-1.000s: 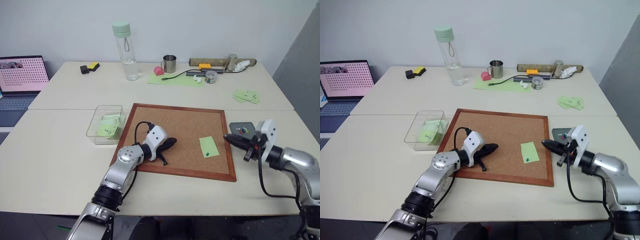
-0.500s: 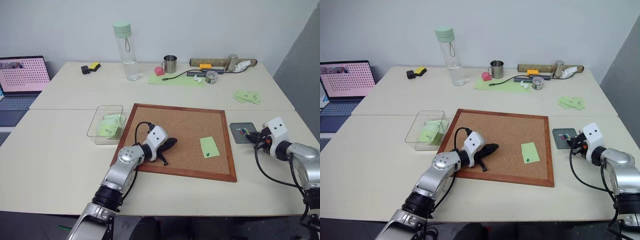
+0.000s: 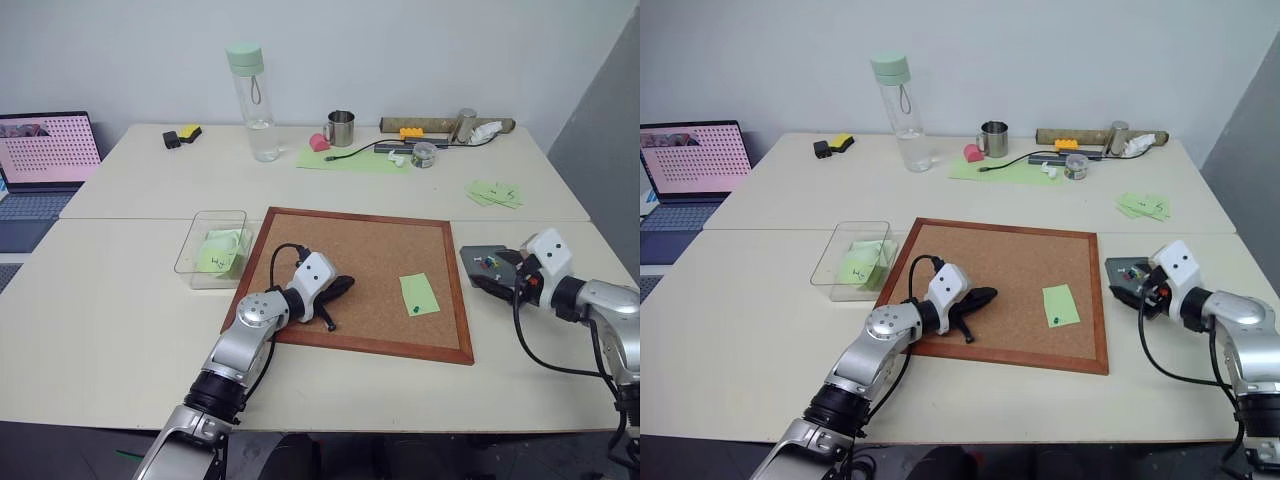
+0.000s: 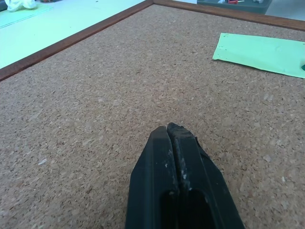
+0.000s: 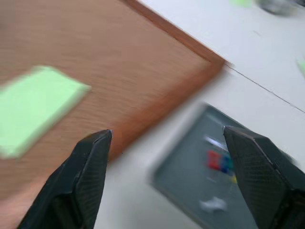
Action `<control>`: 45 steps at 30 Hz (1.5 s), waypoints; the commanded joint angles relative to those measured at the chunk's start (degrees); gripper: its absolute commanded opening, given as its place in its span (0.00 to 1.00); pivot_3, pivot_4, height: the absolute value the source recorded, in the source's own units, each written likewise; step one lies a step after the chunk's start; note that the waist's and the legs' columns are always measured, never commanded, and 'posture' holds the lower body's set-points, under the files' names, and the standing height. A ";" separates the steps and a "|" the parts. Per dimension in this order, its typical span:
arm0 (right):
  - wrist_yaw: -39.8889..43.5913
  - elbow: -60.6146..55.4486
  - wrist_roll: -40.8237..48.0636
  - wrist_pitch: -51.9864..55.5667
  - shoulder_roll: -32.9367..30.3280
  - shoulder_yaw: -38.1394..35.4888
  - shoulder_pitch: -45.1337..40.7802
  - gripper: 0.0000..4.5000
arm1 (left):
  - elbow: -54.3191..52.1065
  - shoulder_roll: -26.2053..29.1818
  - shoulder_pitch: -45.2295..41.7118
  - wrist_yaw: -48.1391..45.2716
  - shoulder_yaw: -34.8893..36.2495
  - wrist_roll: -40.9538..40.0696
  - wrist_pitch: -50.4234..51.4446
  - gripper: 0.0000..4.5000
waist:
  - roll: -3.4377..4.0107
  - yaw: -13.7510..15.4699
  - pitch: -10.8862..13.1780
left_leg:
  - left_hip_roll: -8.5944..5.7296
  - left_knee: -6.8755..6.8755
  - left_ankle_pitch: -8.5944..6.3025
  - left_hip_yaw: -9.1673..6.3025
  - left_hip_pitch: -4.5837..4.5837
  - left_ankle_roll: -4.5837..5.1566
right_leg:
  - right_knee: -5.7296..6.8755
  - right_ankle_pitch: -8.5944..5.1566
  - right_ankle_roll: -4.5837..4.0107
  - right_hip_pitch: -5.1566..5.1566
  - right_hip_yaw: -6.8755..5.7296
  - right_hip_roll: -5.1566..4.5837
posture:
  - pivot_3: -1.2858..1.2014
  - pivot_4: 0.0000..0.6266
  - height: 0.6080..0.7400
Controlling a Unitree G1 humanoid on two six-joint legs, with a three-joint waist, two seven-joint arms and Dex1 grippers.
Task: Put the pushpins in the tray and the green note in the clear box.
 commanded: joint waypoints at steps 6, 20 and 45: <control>1.21 -10.57 0.21 -0.89 3.82 7.49 5.19 0.83 | 2.84 0.74 1.40 -0.11 -1.14 1.93 1.00 0.00 | -0.02 -0.03 0.01 | -0.01 -0.09 -0.01 -0.17 0.38 0.01 | -0.21 -0.06 0.07 0.48 -0.10 0.00 | 0.52 0.24 1.00; -0.78 -1.28 -2.66 -6.43 9.57 9.24 1.21 0.64 | 2.40 1.03 1.58 -0.18 -1.23 1.99 1.38 0.00 | -0.01 -0.06 0.01 | -0.02 -0.09 -0.01 -0.22 0.37 -0.01 | -0.23 -0.06 0.06 0.47 -0.14 0.00 | 0.52 0.24 1.00; 0.75 -8.92 0.27 -6.27 7.48 7.03 0.64 0.00 | 3.07 0.59 1.67 1.02 -0.65 2.12 1.16 0.00 | -0.02 -0.10 0.03 | -0.02 -0.11 -0.01 -0.24 0.36 0.00 | -0.25 -0.06 0.07 0.46 -0.15 0.00 | 0.52 0.24 1.00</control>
